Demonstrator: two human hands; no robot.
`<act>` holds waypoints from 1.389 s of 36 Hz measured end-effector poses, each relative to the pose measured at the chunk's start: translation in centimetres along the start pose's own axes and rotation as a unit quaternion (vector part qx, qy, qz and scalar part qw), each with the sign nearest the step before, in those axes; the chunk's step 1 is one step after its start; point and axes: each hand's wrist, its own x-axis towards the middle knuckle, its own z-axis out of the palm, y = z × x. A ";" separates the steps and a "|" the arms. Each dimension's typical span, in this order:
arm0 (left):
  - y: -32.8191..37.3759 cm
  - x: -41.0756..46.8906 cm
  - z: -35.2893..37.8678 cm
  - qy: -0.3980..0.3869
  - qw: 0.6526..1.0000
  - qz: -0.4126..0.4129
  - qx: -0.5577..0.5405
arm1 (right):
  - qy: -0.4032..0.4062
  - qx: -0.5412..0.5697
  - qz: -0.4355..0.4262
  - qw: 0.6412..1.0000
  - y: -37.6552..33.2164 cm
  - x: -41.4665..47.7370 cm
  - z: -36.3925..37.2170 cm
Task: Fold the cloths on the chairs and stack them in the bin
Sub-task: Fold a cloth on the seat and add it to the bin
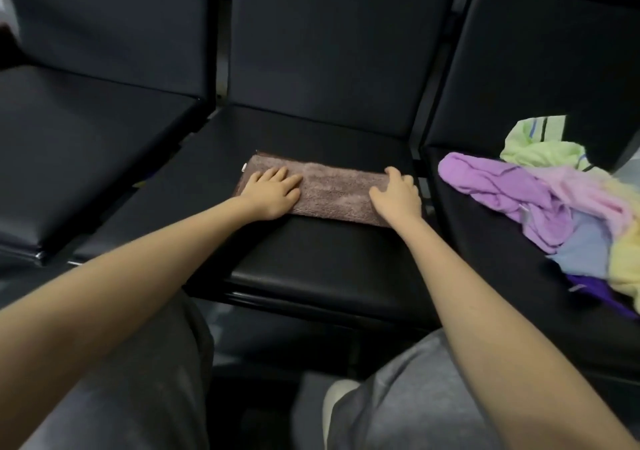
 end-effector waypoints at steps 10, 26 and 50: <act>0.1 -0.6 0.1 -0.045 0.998 -0.038 0.019 | -0.192 -0.171 -0.056 0.965 -0.1 -0.7 2.2; 1.7 0.3 -1.6 0.034 0.917 -0.304 -0.256 | -0.054 -0.130 -0.263 0.954 -3.6 -2.8 2.6; -3.0 -0.2 -1.7 0.059 0.990 0.046 -0.121 | -0.185 -0.070 -0.239 0.951 0.8 -0.6 1.6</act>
